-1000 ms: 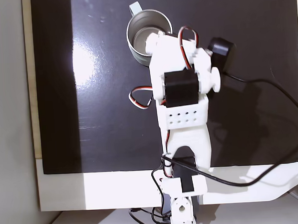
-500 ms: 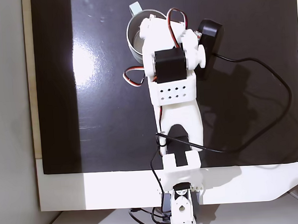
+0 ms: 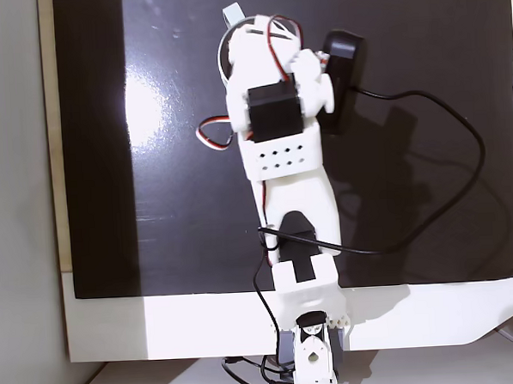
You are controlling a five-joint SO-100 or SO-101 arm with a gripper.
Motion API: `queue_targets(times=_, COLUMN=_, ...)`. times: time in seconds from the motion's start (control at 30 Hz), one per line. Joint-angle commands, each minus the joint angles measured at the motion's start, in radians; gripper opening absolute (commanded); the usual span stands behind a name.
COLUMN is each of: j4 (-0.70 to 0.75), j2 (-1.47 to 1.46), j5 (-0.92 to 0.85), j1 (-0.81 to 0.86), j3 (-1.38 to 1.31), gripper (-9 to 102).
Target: Grasp a gauze and put it in the cup.
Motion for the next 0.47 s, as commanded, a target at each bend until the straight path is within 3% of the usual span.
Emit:
queue_targets(times=0.0, j4=-0.011, j2=0.011, j5=-0.009, j1=-0.008, j3=-0.054, gripper=33)
queue_targets(times=0.43, j4=-0.005, j2=0.015, j5=-0.012, j1=-0.002, j3=-0.054, gripper=32)
